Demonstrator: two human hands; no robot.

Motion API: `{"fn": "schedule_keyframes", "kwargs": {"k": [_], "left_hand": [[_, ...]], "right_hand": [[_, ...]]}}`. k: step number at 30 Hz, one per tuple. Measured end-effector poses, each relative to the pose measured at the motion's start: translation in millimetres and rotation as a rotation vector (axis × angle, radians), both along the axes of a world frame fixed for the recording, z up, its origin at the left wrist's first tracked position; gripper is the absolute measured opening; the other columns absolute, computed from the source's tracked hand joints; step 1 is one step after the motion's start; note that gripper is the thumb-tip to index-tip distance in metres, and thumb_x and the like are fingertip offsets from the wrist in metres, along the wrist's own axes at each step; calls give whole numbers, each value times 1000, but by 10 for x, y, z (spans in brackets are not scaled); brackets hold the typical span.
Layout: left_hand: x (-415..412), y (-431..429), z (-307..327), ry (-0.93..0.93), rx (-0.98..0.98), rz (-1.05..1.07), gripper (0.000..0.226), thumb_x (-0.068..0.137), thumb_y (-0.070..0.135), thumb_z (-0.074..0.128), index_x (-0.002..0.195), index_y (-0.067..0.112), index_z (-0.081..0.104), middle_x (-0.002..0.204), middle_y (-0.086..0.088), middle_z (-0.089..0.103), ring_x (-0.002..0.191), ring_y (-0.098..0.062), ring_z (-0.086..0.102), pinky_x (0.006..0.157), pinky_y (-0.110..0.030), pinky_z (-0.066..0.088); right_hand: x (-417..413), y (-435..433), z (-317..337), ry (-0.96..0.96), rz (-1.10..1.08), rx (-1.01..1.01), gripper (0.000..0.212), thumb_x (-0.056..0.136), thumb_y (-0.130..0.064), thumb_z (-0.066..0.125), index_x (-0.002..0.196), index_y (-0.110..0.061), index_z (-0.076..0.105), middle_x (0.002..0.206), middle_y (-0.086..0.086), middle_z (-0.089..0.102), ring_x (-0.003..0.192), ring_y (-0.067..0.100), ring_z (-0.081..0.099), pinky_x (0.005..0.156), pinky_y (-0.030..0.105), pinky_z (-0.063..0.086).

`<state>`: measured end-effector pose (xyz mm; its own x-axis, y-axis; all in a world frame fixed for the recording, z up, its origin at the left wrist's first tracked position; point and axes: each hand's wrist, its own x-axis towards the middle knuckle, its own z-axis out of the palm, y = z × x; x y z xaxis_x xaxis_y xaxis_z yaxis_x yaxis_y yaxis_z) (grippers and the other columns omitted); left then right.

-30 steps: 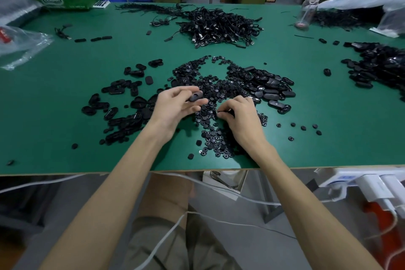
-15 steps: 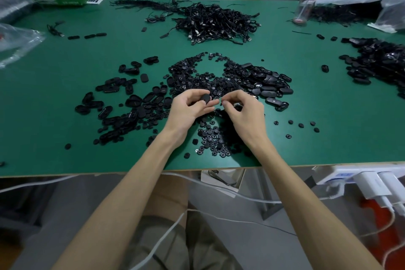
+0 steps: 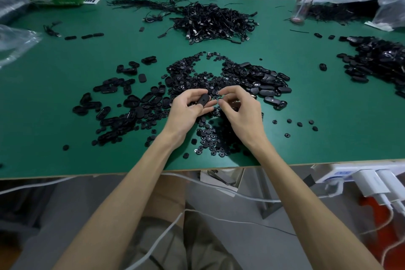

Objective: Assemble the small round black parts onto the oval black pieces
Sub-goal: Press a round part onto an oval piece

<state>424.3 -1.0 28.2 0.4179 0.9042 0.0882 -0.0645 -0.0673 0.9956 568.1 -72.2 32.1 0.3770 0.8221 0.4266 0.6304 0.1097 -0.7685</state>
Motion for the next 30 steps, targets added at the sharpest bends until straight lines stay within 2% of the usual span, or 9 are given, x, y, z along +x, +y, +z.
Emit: {"fn": "schedule_keyframes", "kwargs": {"k": [8, 15, 21, 30], "left_hand": [[-2, 3, -16, 10, 30, 2, 32, 99, -15, 49, 126, -2, 61, 124, -20, 65, 102, -22, 76, 88, -29, 60], [-5, 9, -19, 11, 54, 16, 31, 98, -12, 53, 122, 1, 67, 120, -21, 64, 101, -26, 76, 88, -30, 61], [-5, -12, 1, -19, 42, 13, 26, 98, -12, 56, 119, 0, 66, 118, -23, 64, 98, -25, 77, 88, -33, 62], [-2, -9, -2, -31, 28, 19, 21, 97, -8, 61, 113, 4, 69, 118, -22, 64, 94, -21, 77, 84, -28, 61]], "right_hand": [[-10, -43, 61, 9, 41, 5, 11, 93, -11, 71, 98, -20, 76, 90, -13, 74, 89, 5, 67, 85, 33, 53], [5, -29, 52, 30, 25, -41, 10, 96, -19, 73, 105, -17, 77, 94, -3, 75, 95, 15, 68, 90, 43, 53], [-7, -37, 73, -33, 40, -35, 19, 97, -13, 68, 112, -19, 79, 106, -1, 75, 103, 14, 66, 95, 39, 51], [-15, -54, 93, -19, 75, -57, 24, 95, -10, 70, 116, -18, 78, 106, 1, 74, 102, 15, 67, 96, 38, 52]]}}
